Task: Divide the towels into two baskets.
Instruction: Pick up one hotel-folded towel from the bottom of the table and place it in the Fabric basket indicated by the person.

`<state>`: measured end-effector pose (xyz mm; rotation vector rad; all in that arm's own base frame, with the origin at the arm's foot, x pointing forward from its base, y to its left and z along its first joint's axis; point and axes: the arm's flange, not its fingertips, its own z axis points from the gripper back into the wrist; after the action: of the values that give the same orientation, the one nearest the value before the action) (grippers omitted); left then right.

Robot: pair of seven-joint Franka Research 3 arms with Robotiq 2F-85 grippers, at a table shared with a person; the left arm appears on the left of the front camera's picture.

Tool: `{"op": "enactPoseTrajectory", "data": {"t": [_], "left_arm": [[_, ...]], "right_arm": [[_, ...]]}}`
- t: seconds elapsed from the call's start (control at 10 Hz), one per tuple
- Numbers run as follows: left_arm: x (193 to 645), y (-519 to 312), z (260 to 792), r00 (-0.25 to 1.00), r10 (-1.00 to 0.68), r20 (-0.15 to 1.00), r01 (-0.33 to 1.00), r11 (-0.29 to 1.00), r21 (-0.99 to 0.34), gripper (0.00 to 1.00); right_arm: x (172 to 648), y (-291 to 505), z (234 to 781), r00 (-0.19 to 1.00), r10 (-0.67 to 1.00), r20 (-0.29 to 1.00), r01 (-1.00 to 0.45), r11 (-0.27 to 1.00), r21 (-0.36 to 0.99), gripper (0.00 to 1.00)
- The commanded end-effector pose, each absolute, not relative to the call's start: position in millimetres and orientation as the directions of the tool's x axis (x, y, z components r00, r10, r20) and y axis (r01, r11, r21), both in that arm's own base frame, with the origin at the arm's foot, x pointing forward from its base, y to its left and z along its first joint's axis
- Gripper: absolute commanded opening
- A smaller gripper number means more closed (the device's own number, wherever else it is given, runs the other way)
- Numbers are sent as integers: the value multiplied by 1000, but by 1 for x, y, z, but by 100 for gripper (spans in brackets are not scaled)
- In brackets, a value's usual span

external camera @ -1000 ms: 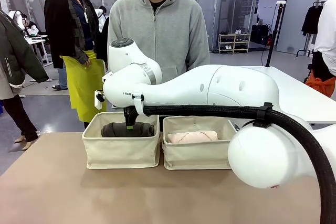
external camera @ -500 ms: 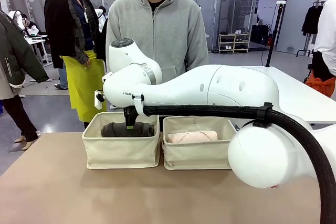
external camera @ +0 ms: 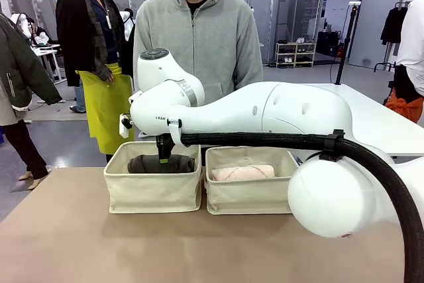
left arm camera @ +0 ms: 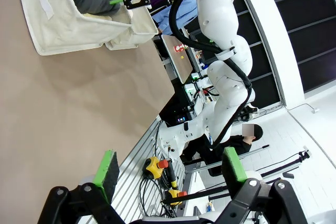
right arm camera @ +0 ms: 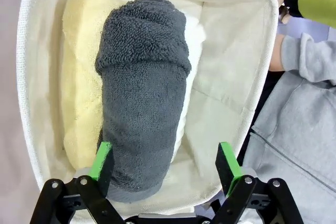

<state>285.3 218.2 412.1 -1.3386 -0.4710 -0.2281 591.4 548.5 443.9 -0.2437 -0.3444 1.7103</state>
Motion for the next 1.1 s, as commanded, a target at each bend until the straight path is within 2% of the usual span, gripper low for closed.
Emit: {"op": "enactPoseTrajectory", "data": {"t": [0.0,0.3,0.5,0.6,0.8,1.0], "left_arm": [[282,220,415,878,111,466,436,219,-873,100],[282,220,415,878,111,466,436,219,-873,100],[282,220,415,878,111,466,436,219,-873,100],[282,220,415,878,111,466,436,219,-873,100],[282,220,415,878,111,466,436,219,-873,100],[282,220,415,878,111,466,436,219,-873,100]], "right_arm": [[572,526,464,-18,990,139,-971,16,-239,100],[539,474,490,125,962,245,-984,152,-95,100],[521,442,497,251,927,278,-967,253,29,100],[506,403,501,350,868,352,-937,329,119,100],[479,346,485,467,780,417,-878,355,321,100],[456,289,475,568,646,510,-816,360,453,100]]}}
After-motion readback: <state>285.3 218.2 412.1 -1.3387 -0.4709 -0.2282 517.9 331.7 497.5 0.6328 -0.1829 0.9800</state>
